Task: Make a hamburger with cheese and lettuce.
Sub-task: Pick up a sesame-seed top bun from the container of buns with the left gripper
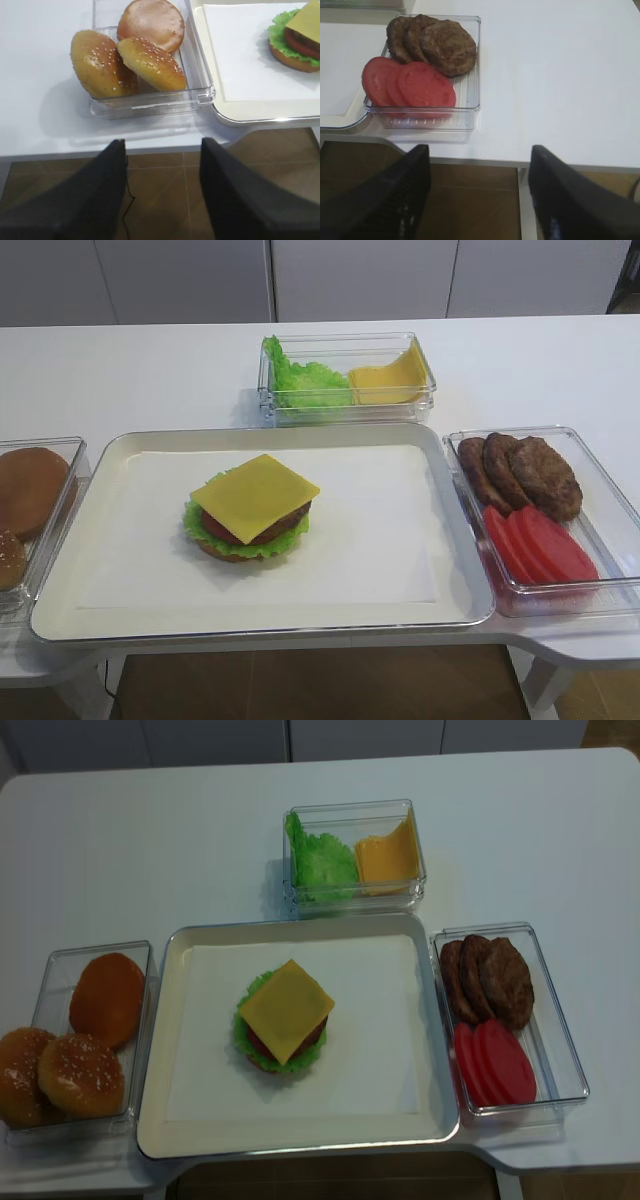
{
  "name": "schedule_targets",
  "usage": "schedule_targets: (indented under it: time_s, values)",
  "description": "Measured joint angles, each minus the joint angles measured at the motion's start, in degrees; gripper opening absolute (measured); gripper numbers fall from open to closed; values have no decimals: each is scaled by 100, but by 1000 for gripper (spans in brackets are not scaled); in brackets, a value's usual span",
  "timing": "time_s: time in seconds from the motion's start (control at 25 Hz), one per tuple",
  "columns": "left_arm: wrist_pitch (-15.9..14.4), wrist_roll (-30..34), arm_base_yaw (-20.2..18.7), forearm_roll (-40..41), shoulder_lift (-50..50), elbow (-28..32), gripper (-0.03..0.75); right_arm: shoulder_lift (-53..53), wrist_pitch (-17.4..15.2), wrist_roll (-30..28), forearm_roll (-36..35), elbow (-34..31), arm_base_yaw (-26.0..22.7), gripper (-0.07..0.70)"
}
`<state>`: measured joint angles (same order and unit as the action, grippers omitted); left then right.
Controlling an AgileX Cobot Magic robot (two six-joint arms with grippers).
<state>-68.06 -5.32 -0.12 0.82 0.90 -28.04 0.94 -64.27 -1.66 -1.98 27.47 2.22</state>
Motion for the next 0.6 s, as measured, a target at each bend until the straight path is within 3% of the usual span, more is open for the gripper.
schedule_targets:
  time_s: [0.6]
  values:
    - [0, 0, 0, 0, 0, 0, 358, 0, 0, 0, 0, 0, 0, 468]
